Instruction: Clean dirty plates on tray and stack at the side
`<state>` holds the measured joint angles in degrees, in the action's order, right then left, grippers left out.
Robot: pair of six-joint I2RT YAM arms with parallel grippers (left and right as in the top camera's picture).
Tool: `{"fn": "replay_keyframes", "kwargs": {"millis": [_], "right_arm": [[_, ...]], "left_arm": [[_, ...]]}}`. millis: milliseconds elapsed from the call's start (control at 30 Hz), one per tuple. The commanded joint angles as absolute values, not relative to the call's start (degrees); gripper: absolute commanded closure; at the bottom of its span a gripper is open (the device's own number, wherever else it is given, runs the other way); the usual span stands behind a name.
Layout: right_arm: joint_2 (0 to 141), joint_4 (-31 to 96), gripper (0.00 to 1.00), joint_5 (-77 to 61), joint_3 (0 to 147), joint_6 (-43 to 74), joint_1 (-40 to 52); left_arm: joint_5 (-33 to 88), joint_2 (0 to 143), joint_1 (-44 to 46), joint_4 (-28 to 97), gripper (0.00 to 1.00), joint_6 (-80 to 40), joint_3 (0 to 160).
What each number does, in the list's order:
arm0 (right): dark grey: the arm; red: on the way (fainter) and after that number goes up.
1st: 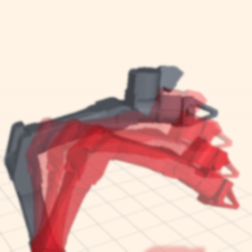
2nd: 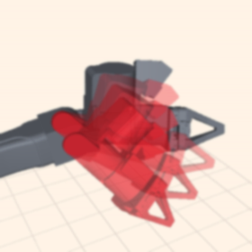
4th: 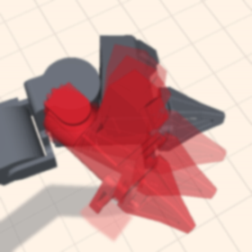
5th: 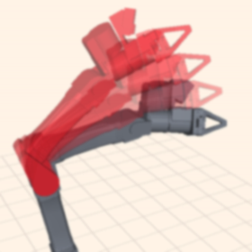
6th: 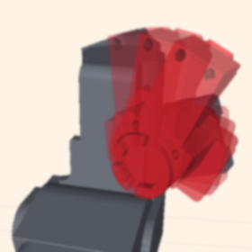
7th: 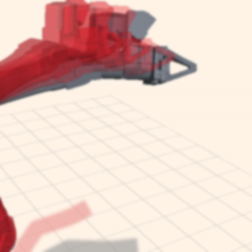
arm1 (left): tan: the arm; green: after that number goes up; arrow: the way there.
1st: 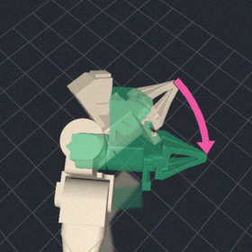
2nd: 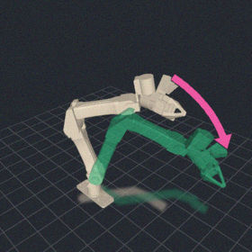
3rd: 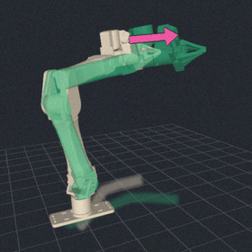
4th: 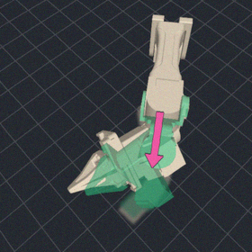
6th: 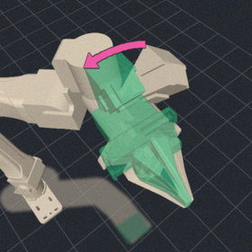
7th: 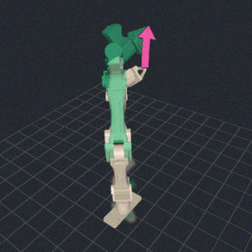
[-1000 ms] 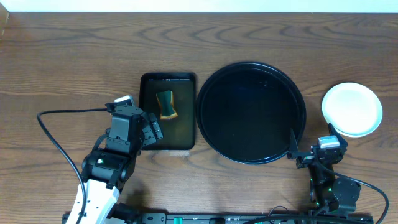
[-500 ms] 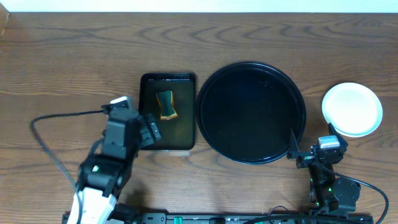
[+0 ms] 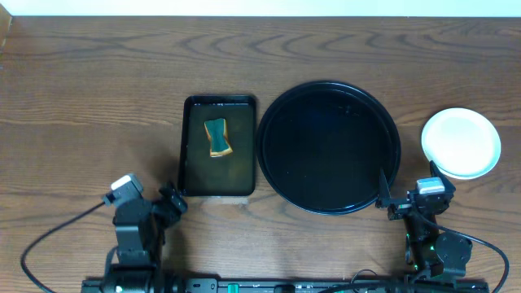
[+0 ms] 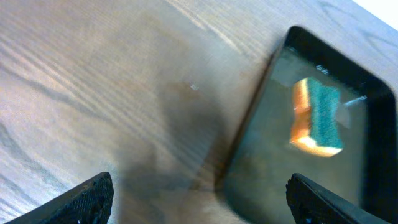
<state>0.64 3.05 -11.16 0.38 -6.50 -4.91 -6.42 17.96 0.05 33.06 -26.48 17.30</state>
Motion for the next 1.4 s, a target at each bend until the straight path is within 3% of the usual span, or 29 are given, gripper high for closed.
{"fn": "replay_keyframes", "kwargs": {"millis": [0,333,933,1367], "right_arm": [[0.3,3.25,0.01,-11.88,0.3,-5.85,-4.4],[0.3,3.25,0.01,-11.88,0.3,-5.85,-4.4],[0.3,3.25,0.01,-11.88,0.3,-5.85,-4.4],[0.3,3.25,0.01,-11.88,0.3,-5.85,-4.4]], "left_arm": [[-7.11,11.38,-0.6,33.06,0.11,-25.71,11.73],[-6.92,1.83,-0.95,34.41,0.1,-25.52,8.86],[-7.09,0.08,-0.95,34.26,0.11,-25.23,8.86],[-8.67,0.08,-0.95,32.51,0.11,-9.91,8.69]]}}
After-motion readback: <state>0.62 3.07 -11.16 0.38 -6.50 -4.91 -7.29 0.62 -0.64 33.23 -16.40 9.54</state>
